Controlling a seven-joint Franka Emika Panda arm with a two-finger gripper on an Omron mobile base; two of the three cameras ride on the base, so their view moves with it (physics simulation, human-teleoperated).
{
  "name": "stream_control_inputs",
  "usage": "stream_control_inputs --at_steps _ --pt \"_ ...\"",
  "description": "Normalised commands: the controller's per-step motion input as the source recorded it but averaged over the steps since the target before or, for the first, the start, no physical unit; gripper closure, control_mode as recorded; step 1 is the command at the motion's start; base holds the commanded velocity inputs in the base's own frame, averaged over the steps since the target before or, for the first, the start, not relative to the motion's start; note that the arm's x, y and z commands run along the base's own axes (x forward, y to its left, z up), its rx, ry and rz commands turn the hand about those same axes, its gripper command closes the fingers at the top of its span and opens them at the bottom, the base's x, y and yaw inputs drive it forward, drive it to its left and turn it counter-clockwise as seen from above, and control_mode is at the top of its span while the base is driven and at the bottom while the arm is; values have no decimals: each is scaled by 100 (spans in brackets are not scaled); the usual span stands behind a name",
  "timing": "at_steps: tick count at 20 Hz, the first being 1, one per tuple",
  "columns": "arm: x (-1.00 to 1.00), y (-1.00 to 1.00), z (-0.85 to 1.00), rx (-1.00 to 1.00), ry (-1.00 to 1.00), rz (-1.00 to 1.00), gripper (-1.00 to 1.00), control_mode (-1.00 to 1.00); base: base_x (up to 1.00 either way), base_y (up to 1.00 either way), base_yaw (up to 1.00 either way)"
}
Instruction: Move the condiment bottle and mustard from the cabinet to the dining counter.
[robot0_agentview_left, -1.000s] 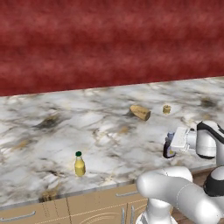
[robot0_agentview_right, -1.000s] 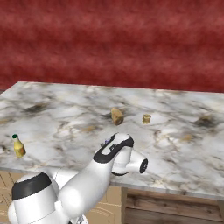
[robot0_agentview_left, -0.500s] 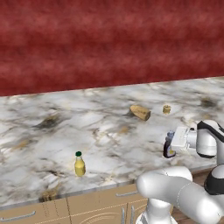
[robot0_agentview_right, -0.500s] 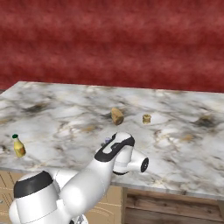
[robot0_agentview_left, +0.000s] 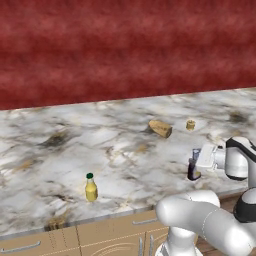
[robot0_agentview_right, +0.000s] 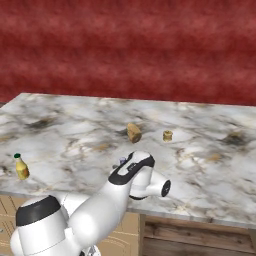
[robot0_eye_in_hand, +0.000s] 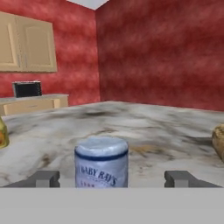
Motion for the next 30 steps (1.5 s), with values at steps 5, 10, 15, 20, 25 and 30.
stream_control_inputs --at_steps 5,10,15,20,25,30 --pt "0 -14 8 0 0 0 -100 -100 0 0 0" --pt "0 -15 37 0 0 0 -100 -100 0 0 0" --pt "0 0 58 0 0 0 -100 -100 0 0 0" --pt "-5 0 67 -3 0 0 -100 -100 0 0 0" --pt "-18 0 74 -18 0 -2 -100 -100 0 0 0" --pt "-54 7 76 -42 0 -17 -100 -100 0 0 0"
